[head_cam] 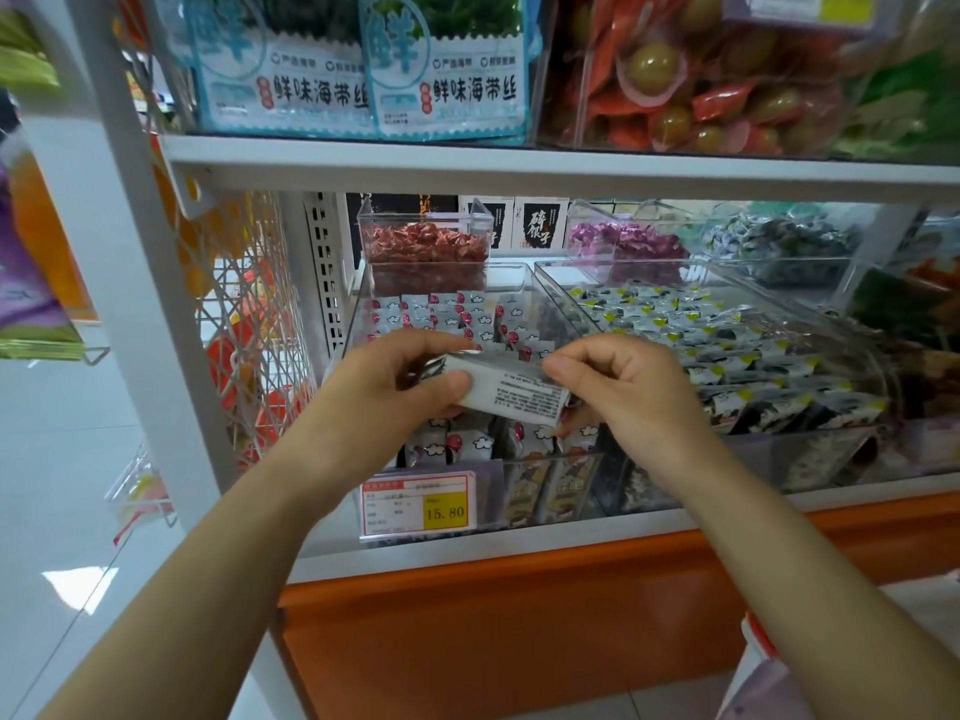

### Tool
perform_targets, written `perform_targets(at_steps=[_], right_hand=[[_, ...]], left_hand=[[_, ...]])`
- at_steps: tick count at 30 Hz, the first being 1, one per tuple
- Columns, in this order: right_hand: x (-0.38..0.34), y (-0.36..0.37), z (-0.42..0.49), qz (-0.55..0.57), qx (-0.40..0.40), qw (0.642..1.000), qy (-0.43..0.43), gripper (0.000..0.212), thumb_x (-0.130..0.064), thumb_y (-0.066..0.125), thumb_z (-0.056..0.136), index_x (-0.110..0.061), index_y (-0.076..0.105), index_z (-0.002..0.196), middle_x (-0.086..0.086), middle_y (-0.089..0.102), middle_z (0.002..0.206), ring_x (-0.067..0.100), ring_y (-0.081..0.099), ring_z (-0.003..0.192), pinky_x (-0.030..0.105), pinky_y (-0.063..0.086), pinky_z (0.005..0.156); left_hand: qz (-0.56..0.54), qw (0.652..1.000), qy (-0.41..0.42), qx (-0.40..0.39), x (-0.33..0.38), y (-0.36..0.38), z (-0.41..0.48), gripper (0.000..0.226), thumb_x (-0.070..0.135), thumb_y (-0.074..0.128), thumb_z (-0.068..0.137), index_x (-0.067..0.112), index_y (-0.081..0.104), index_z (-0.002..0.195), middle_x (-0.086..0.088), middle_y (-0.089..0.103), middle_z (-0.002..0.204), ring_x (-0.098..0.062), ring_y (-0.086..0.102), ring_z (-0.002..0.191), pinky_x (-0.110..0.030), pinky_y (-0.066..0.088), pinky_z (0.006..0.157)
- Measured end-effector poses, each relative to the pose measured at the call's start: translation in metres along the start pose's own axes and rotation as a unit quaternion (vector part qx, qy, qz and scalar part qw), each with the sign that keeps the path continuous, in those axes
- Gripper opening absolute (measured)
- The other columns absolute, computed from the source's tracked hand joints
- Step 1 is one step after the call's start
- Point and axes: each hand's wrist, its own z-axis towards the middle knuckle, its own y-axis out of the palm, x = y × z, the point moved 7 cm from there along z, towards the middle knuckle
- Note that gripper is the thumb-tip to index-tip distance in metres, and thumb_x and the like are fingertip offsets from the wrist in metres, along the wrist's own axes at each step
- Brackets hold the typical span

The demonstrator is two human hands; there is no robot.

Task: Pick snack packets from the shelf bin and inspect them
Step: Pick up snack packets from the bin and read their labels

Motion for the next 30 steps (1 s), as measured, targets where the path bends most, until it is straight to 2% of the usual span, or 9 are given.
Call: perform_targets(at_steps=[4,6,8,11,13,17,20,25,30], right_hand=[[0.0,0.022,-0.007,0.047,-0.017,0.999,-0.017,0.031,-0.037,0.06,0.081,-0.029,0.061,0.111,-0.012,0.07,0.099,0.009,0.069,0.087,0.022,0.057,0.073],[-0.002,0.027,-0.004,0.019,-0.015,0.999,-0.033,0.042,-0.027,0.068,0.081,-0.033,0.055,0.121,-0.01,0.064,0.113,0.008,0.064,0.101,0.026,0.055,0.084],[-0.004,0.024,0.001,0.017,0.018,0.999,-0.043,0.039,-0.014,0.066,0.084,-0.032,0.056,0.118,-0.001,0.063,0.112,0.011,0.066,0.093,0.029,0.058,0.077],[-0.004,0.004,0.009,0.049,0.121,0.991,-0.033,0.03,-0.008,0.063,0.086,-0.023,0.058,0.112,0.004,0.062,0.107,0.008,0.068,0.082,0.021,0.057,0.063],[0.0,-0.01,0.014,0.027,0.174,0.984,-0.022,0.03,-0.011,0.063,0.087,-0.019,0.056,0.114,0.003,0.061,0.103,0.012,0.069,0.082,0.026,0.058,0.068],[0.005,-0.02,0.022,-0.022,0.203,0.979,-0.008,0.033,-0.02,0.068,0.084,-0.022,0.049,0.111,0.007,0.058,0.114,0.029,0.061,0.105,0.047,0.05,0.09],[0.004,-0.017,0.027,-0.029,0.204,0.978,-0.013,0.029,-0.018,0.069,0.083,-0.021,0.048,0.104,0.009,0.059,0.103,0.031,0.063,0.099,0.05,0.051,0.087],[0.005,-0.018,0.027,-0.025,0.224,0.974,-0.023,0.026,-0.018,0.067,0.085,-0.031,0.046,0.091,0.013,0.06,0.099,0.031,0.065,0.09,0.05,0.053,0.081],[0.006,-0.019,0.028,-0.018,0.227,0.973,-0.033,0.023,-0.017,0.065,0.086,-0.028,0.046,0.092,0.016,0.059,0.099,0.026,0.067,0.083,0.04,0.058,0.072]], left_hand=[[-0.064,0.994,-0.027,0.084,-0.009,-0.009,0.006,0.021,0.018,0.048,0.095,0.009,0.064,0.105,-0.005,0.071,0.097,-0.011,0.069,0.088,-0.02,0.056,0.073],[-0.093,0.99,-0.028,0.102,-0.009,-0.008,0.008,0.023,0.018,0.046,0.097,0.009,0.065,0.104,-0.007,0.07,0.094,-0.013,0.069,0.085,-0.022,0.057,0.071],[-0.099,0.989,-0.025,0.106,-0.007,-0.005,0.01,0.025,0.022,0.044,0.097,0.012,0.063,0.109,-0.008,0.068,0.096,-0.013,0.069,0.082,-0.024,0.057,0.067],[0.065,0.985,0.026,0.157,-0.001,-0.013,0.017,0.039,0.032,0.045,0.096,0.015,0.049,0.131,-0.002,0.06,0.12,-0.013,0.064,0.094,-0.032,0.055,0.079],[0.202,0.959,0.083,0.182,0.008,-0.016,0.024,0.041,0.025,0.047,0.096,0.015,0.045,0.136,-0.003,0.052,0.132,-0.015,0.055,0.109,-0.029,0.043,0.092],[0.4,0.908,0.106,0.059,-0.003,0.009,0.051,0.046,0.018,0.043,0.095,0.014,0.039,0.141,-0.005,0.032,0.151,-0.02,0.021,0.14,-0.031,0.014,0.114],[0.459,0.884,0.081,-0.028,-0.021,0.024,0.065,0.046,0.025,0.035,0.097,0.016,0.036,0.142,-0.001,0.028,0.153,-0.018,0.012,0.143,-0.047,0.01,0.116],[0.518,0.852,0.065,-0.03,-0.024,0.015,0.086,0.036,0.039,0.044,0.095,0.02,0.058,0.122,-0.003,0.053,0.132,-0.024,0.036,0.13,-0.053,0.021,0.111],[0.536,0.842,0.026,-0.06,-0.035,0.018,0.094,0.031,0.048,0.056,0.087,0.027,0.059,0.109,0.0,0.06,0.115,-0.024,0.048,0.114,-0.048,0.03,0.104]])
